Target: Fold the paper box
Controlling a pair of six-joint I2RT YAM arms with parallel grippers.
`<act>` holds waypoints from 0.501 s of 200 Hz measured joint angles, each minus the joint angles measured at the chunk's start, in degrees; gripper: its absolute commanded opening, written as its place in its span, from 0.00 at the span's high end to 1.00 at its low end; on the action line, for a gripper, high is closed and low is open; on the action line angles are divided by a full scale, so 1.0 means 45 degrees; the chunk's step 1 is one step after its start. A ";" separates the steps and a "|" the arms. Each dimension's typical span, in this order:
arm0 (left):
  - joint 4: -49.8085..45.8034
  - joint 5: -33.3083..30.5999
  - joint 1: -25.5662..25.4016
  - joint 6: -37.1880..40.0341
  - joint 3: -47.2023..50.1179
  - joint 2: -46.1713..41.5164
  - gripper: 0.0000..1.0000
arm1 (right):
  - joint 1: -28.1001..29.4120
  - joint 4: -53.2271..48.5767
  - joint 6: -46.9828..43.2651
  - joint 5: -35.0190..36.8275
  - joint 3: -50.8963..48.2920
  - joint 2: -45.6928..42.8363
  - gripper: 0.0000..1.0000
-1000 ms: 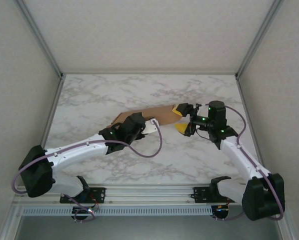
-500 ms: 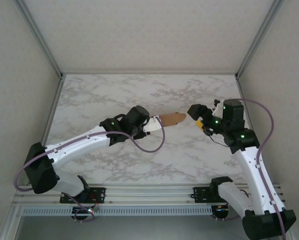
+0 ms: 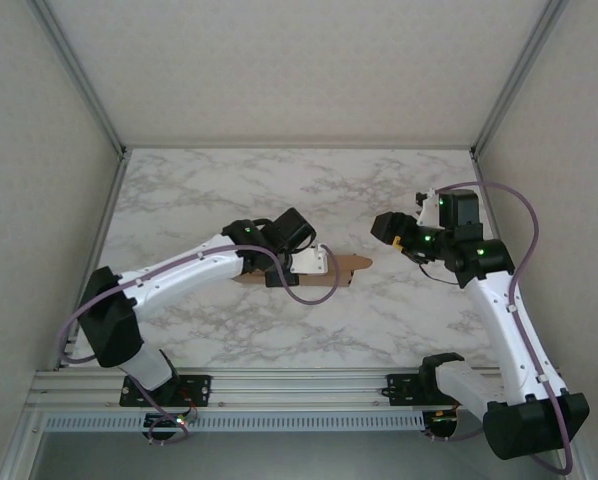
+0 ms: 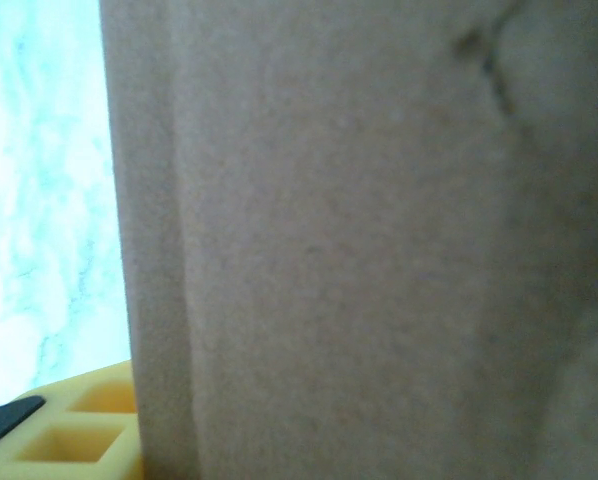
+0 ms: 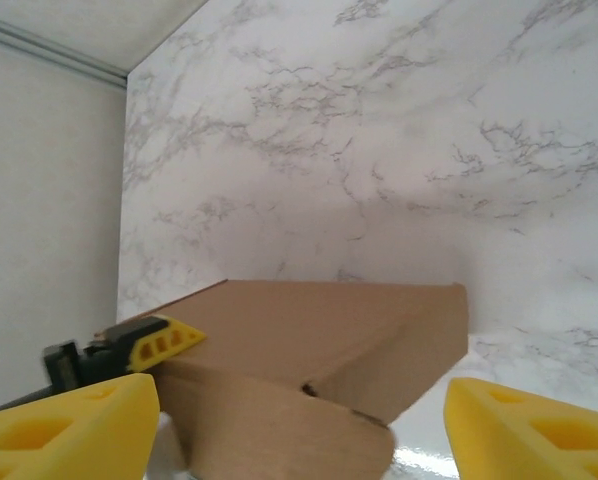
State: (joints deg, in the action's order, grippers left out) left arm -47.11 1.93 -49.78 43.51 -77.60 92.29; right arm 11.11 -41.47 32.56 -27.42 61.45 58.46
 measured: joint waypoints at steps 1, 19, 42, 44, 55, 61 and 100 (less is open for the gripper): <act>-0.0005 0.0019 0.0000 0.0000 0.0000 0.0019 0.52 | 0.0000 0.0010 0.0010 -0.0019 0.0000 0.0005 0.27; -0.0039 0.0316 0.0024 0.0068 -0.0121 0.0418 0.47 | 0.0010 0.0083 -0.0151 -0.0291 0.0000 0.0287 0.27; 0.0121 0.0685 0.0160 0.0092 -0.0238 0.0515 0.34 | 0.0160 0.0117 -0.0418 -0.0500 0.0000 0.0889 0.26; 0.0131 0.0709 0.0175 0.0160 -0.0238 0.0515 0.34 | 0.0180 0.0117 -0.0447 -0.0505 0.0000 0.0937 0.26; 0.0223 0.0811 0.0243 0.0078 -0.0238 0.0520 0.30 | 0.0282 0.0112 -0.0597 -0.0495 0.0000 0.1151 0.25; 0.0321 0.0874 0.0282 0.0083 -0.0238 0.0515 0.28 | 0.0340 0.0107 -0.0695 -0.0491 0.0000 0.1253 0.25; 0.0860 0.1180 0.0529 0.0083 -0.0282 0.0471 0.25 | 0.0510 0.0112 -0.1180 -0.0423 0.0121 0.1671 0.23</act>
State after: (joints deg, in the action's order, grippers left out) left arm -43.24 7.25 -47.40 43.88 -78.87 94.41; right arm 13.41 -40.97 27.24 -29.32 62.00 65.98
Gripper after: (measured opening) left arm 0.745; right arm 0.763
